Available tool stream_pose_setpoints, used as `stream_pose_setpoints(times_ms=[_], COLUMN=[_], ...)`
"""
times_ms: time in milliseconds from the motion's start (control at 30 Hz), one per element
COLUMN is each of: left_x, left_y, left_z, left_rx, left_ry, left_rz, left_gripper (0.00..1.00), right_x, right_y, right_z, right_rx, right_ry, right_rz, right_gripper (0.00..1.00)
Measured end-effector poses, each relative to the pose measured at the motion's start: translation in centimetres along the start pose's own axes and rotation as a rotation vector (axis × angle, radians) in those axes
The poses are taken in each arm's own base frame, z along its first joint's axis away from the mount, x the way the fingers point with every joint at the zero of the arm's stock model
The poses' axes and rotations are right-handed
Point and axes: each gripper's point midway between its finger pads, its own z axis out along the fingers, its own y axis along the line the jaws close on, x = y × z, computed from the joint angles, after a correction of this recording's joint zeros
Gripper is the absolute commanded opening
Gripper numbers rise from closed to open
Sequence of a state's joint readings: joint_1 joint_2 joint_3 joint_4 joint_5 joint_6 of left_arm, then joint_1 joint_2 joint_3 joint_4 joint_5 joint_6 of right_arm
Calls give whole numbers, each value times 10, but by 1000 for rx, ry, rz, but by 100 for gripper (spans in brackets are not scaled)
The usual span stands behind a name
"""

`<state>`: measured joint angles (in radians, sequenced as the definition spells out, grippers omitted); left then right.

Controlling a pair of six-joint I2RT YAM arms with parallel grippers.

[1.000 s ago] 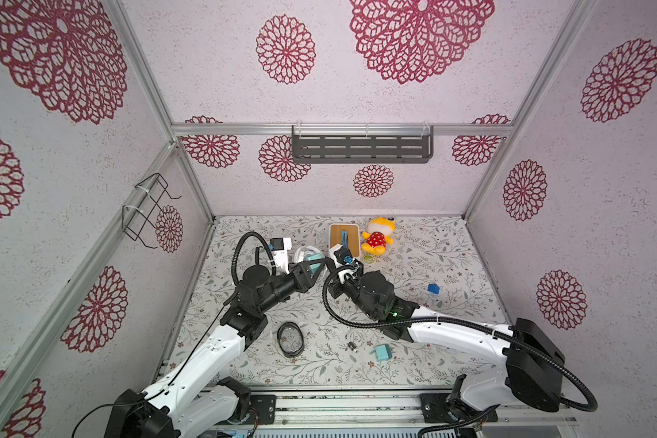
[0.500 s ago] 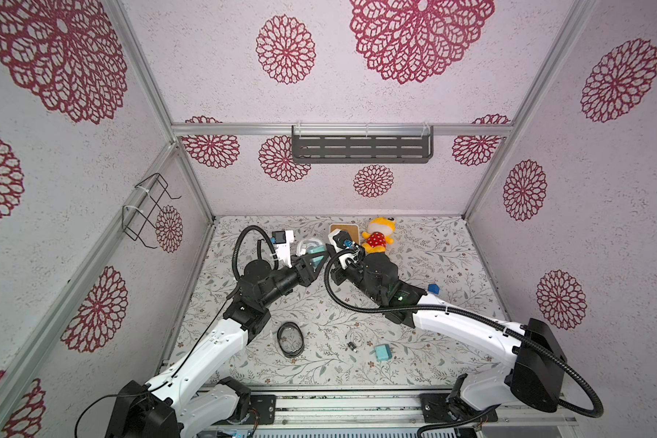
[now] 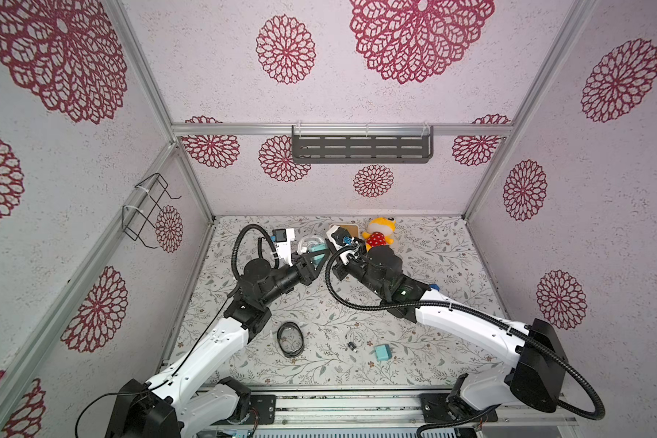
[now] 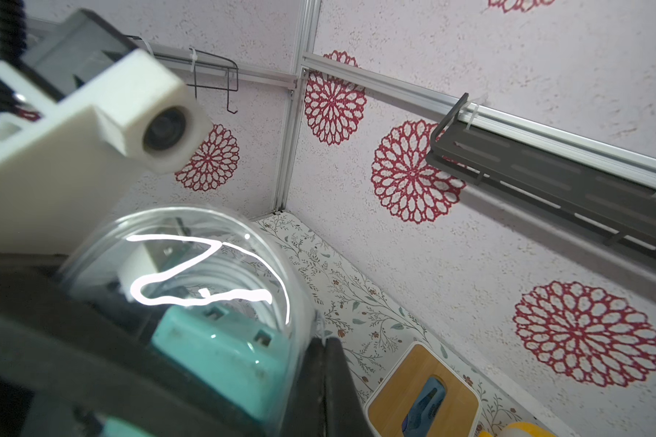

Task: Pack away charging kits
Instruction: Zip the zipper on the storage bag.

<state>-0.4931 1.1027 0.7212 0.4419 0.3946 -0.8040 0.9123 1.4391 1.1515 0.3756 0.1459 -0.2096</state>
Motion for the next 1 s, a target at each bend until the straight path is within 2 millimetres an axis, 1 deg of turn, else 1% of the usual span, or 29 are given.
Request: stream_pose_setpoints(times_ms=[67, 100, 200, 367, 467, 533, 633, 700, 833, 900, 1000], left_x=[0, 1, 7, 17, 22, 29, 35, 35, 32, 32, 28], left_y=[-1, -2, -8, -20, -25, -32, -46, -59, -88, -95, -95], left_z=[1, 1, 2, 1, -2, -6, -10, -14, -22, -22, -19], left_rx=[10, 14, 39, 95, 119, 147, 191, 218, 258, 256, 227], left_ry=[2, 6, 29, 67, 83, 108, 130, 124, 78, 53, -6], left_rz=[3, 4, 0, -6, -10, -21, -28, -22, 2, 18, 35], left_gripper=[0, 3, 20, 34, 48, 58, 67, 71, 72, 73, 75], right_x=[-1, -1, 3, 5, 7, 5, -4, -10, -25, -30, -33], right_y=[-1, -2, -2, -2, 2, -3, -12, -14, -11, -8, -3], right_z=[-1, -2, -9, -27, -36, -41, -50, -54, -63, -67, -73], right_rx=[6, 8, 11, 11, 0, 21, 52, 54, 37, 23, -1], right_ry=[-2, -4, -21, -85, -126, -164, -228, -263, -332, -359, -386], right_rz=[-1, -1, 10, 91, 154, 206, 277, 321, 410, 452, 513], right_gripper=[0, 0, 0, 0, 0, 0, 0, 0, 0, 0, 0])
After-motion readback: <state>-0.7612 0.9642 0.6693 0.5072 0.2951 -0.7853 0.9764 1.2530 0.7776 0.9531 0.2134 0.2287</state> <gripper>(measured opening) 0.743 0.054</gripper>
